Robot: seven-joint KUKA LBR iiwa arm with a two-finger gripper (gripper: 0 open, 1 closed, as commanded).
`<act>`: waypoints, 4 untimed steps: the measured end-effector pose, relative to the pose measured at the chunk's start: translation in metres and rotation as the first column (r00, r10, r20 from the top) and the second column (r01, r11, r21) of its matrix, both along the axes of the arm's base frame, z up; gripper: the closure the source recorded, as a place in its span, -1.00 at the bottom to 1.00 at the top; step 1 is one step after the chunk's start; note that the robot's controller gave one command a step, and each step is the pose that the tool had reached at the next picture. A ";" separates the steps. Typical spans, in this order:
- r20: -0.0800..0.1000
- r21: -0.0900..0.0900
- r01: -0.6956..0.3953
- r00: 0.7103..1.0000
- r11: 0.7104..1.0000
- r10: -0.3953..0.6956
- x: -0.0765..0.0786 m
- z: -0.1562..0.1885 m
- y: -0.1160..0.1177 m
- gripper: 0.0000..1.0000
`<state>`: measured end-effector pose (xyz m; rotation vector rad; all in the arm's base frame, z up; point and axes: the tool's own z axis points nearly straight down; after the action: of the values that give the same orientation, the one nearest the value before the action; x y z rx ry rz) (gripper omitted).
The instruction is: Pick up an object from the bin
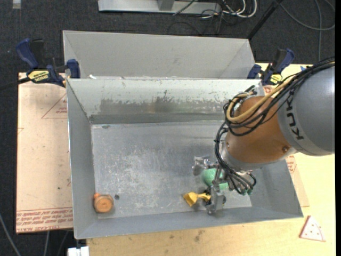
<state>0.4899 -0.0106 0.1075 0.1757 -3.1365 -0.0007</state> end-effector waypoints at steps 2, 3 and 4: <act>0.001 0.001 -0.226 0.974 0.974 0.226 0.007 -0.036 -0.014 1.00; -0.005 0.003 -0.194 0.981 0.981 0.194 0.005 0.014 -0.019 1.00; 0.005 -0.001 -0.189 0.982 0.982 0.189 0.007 0.060 -0.020 1.00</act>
Offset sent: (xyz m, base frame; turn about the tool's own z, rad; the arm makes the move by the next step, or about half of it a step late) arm 0.0000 0.0000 0.0000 0.0000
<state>0.4969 -0.0303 0.1677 0.4743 -3.1108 0.0000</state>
